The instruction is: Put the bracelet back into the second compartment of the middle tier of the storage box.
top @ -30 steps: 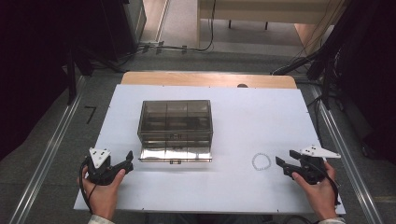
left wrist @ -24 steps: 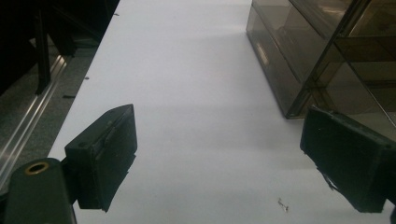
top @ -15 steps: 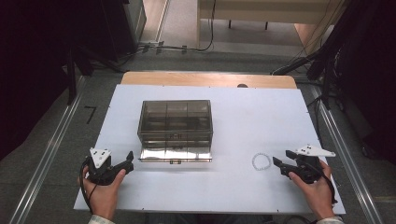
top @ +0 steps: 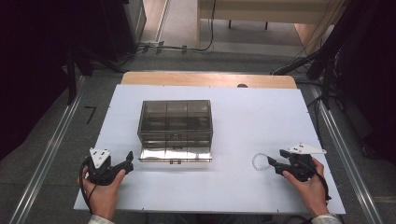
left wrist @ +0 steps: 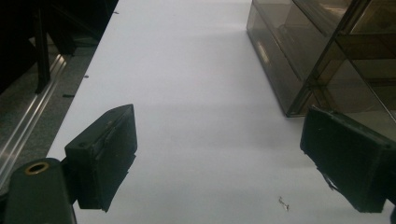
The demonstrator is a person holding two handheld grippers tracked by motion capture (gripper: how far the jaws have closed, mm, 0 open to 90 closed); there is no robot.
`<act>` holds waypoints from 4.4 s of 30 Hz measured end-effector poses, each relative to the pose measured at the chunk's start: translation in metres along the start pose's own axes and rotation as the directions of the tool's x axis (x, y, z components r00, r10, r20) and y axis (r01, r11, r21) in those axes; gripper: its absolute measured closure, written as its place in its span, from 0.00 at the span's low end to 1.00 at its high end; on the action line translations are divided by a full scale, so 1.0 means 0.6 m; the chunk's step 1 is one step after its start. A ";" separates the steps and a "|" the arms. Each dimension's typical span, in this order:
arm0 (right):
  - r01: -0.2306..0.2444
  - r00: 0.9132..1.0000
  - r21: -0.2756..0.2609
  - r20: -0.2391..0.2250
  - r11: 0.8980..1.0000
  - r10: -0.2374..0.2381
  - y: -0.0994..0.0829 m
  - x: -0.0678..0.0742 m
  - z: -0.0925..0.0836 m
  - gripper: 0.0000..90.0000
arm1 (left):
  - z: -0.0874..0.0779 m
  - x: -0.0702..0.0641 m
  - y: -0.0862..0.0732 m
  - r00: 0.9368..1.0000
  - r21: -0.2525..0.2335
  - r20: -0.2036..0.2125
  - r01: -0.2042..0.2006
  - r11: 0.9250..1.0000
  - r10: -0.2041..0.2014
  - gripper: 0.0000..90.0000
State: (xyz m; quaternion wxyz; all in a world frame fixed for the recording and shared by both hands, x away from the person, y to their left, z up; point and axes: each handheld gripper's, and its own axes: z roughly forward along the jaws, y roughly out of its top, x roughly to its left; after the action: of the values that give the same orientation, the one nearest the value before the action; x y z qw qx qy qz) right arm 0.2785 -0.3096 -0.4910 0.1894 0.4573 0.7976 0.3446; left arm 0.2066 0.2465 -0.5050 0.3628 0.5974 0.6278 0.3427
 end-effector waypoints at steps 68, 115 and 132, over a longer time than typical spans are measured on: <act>0.014 1.000 0.088 -0.008 0.996 -0.014 0.002 0.019 0.035 0.92 | 0.002 -0.005 0.000 1.000 0.001 0.007 -0.010 1.000 0.010 0.13; 0.045 0.996 -0.122 -0.070 0.991 -0.054 0.038 0.053 -0.023 0.95 | -0.002 -0.003 0.001 1.000 -0.006 0.009 -0.004 1.000 0.004 0.13; 0.063 0.990 -0.165 -0.112 0.984 -0.083 0.060 0.085 -0.023 0.95 | -0.002 -0.003 0.001 1.000 -0.002 0.011 -0.004 1.000 0.004 0.13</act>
State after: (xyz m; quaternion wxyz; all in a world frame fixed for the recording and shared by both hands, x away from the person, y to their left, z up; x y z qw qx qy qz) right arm 0.2655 -0.2583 -0.4551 0.1907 0.3897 0.7933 0.4272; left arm 0.2057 0.2447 -0.5039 0.3662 0.6003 0.6241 0.3407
